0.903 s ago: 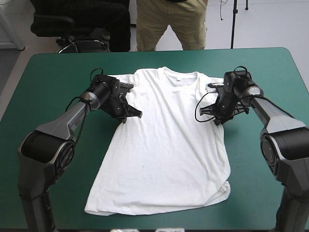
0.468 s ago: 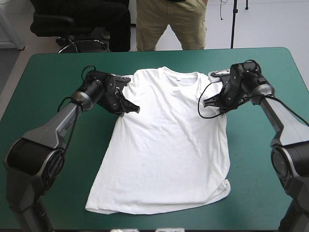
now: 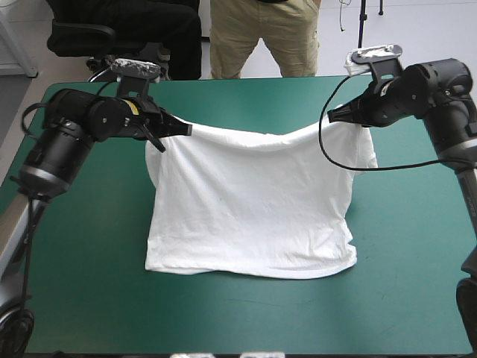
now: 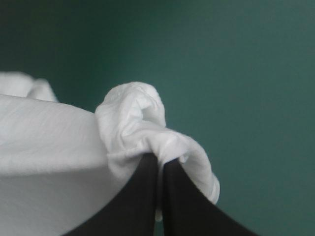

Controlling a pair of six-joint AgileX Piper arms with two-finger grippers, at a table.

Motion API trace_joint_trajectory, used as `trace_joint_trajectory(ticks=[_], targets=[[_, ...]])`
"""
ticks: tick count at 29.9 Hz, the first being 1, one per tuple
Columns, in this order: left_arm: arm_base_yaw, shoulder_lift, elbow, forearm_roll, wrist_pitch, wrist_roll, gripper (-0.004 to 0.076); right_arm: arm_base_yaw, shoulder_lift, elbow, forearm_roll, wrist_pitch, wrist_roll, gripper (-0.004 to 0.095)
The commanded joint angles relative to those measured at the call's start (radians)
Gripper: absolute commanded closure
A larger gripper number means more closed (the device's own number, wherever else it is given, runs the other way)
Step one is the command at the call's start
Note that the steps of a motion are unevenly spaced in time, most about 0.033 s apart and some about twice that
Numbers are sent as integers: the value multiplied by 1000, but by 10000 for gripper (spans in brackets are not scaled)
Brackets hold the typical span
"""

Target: Fold the cloth

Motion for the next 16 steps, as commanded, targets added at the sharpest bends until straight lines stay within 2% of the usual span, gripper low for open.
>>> trace_joint_trajectory(ticks=[1, 11, 16], targets=[[-4, -88, -94, 15, -71, -12, 741, -3, -86, -78, -11, -33, -14, 926], [-4, -108, -279, 25, -49, -12, 741, -3, -131, -225, -4, -30, -34, 925], [-4, -108, -300, 54, -97, -10, 741, -3, -129, -239, -11, -98, -34, 925]])
